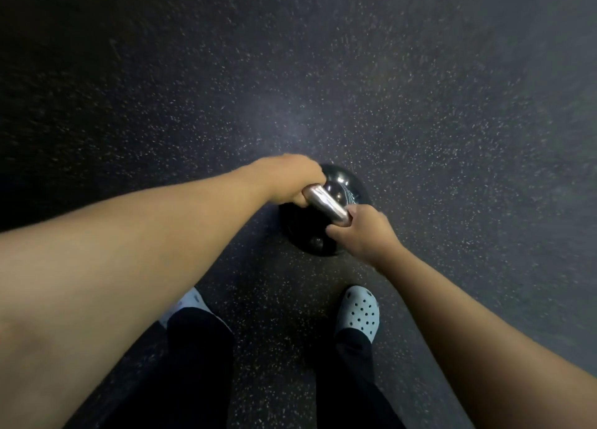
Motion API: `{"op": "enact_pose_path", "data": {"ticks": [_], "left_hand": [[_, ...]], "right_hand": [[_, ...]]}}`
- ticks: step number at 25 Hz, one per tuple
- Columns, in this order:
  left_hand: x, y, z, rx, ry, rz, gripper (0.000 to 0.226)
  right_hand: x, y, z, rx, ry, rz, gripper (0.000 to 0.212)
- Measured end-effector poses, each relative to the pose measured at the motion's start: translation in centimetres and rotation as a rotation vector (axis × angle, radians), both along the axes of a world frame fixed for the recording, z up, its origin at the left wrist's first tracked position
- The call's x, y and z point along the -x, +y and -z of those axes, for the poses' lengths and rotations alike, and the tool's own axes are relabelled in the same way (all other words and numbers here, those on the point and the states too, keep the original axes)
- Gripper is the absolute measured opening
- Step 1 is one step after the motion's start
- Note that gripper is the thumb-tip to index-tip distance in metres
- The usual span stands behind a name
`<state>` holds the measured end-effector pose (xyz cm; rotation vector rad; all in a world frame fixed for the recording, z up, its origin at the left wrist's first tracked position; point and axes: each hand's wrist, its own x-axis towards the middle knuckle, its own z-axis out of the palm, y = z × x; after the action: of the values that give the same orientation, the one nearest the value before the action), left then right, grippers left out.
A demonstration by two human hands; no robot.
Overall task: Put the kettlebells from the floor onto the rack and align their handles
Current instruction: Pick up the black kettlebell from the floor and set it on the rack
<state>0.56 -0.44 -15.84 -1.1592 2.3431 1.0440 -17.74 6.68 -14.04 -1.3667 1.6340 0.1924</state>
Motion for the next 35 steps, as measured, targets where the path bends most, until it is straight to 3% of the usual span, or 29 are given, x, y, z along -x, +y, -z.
{"op": "enact_pose_path", "data": {"ticks": [3,6,13,16,22,29,35], "left_hand": [[-5.2,3.4,-4.7,-0.070,0.122,-0.300,0.014],[-10.5,5.9,-11.0,-0.012,0.181,-0.605,0.013],[-28.1,14.0,-24.0,0.238,0.081,-1.104,0.016],[-36.4,18.6,-27.9,0.363,0.048,-1.183,0.015],[-56.2,30.4,-35.4,0.617,-0.122,-1.395,0.023],[-75.3,42.5,-40.4,0.768,-0.398,-1.597,0.027],[-90.4,47.7,-41.0,0.789,-0.547,-1.742,0.022]], "right_hand": [[-2.7,-3.4,-5.1,0.148,0.014,-0.335,0.020],[-8.4,-6.0,-11.4,0.260,-0.019,-0.579,0.017],[-29.7,-4.5,-23.0,0.571,-0.184,-0.969,0.021],[-40.5,-2.8,-26.9,0.647,-0.254,-1.146,0.021],[-64.6,5.6,-33.3,0.717,-0.435,-1.287,0.021],[-88.9,16.1,-37.1,0.682,-0.726,-1.393,0.019],[-106.7,21.6,-38.1,0.669,-0.805,-1.487,0.019]]}}
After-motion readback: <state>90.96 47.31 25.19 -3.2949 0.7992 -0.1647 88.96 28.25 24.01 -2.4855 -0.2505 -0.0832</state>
